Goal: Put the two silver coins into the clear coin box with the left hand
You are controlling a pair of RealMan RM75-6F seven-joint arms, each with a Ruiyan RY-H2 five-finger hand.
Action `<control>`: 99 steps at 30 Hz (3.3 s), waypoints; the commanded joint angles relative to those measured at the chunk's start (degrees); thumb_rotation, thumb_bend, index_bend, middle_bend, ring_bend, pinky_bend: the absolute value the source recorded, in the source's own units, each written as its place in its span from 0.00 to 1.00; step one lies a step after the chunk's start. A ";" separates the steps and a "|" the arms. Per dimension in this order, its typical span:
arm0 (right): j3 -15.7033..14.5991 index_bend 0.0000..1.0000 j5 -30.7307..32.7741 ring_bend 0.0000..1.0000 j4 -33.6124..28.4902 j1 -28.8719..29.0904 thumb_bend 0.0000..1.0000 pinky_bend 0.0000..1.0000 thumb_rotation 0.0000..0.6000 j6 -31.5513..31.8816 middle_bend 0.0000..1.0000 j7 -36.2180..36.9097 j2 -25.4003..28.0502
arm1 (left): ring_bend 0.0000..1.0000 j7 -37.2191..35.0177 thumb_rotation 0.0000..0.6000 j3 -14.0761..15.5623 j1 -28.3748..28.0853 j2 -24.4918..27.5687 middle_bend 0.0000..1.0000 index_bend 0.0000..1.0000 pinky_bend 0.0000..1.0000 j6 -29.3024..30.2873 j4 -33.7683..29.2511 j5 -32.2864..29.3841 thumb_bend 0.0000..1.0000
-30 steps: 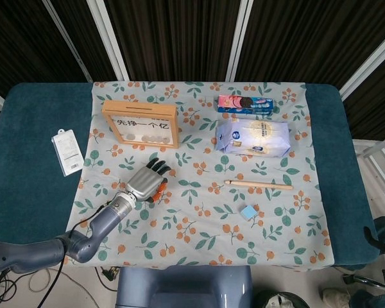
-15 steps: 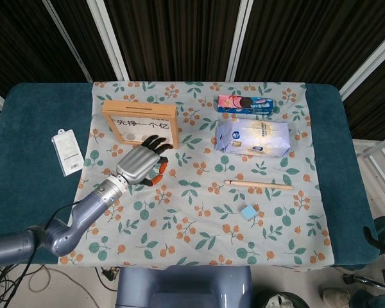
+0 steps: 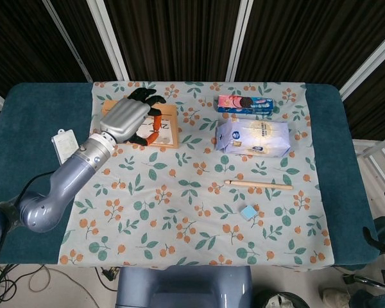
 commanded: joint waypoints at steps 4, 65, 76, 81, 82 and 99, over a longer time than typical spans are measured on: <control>-0.04 0.12 0.09 0.02 0.05 0.09 0.37 0.00 1.00 -0.13 0.08 -0.17 -0.10 | 0.00 3.82 1.00 4.58 -7.37 -2.80 0.17 0.68 0.00 -1.15 12.20 -10.38 0.55; 0.04 0.12 0.26 0.03 0.07 -0.10 0.37 0.00 1.00 0.81 0.08 -1.24 -0.11 | 0.00 -16.26 1.00 14.81 -11.97 -15.74 0.14 0.62 0.00 -21.20 42.59 5.32 0.53; 0.11 0.12 0.38 0.02 0.03 -0.15 0.37 0.00 1.00 0.92 0.08 -1.22 -0.14 | 0.00 -17.86 1.00 15.33 -12.23 -16.31 0.14 0.61 0.00 -21.52 43.35 6.68 0.52; 0.11 0.12 0.40 0.03 0.06 -0.15 0.37 0.00 1.00 0.90 0.08 -1.22 -0.15 | 0.00 -18.34 1.00 15.48 -12.32 -16.44 0.14 0.60 0.00 -21.47 43.60 7.06 0.52; 0.13 0.12 0.42 0.02 0.06 -0.14 0.37 0.00 1.00 0.90 0.08 -1.23 -0.16 | 0.00 -18.44 1.00 15.51 -12.34 -16.45 0.14 0.60 0.00 -21.47 43.67 7.11 0.52; 0.19 0.12 0.55 0.03 -0.13 -0.25 0.37 0.00 1.00 1.15 0.08 -1.35 -0.14 | 0.00 -19.62 1.00 15.93 -12.90 -17.35 0.14 0.56 0.00 -21.79 44.62 8.18 0.52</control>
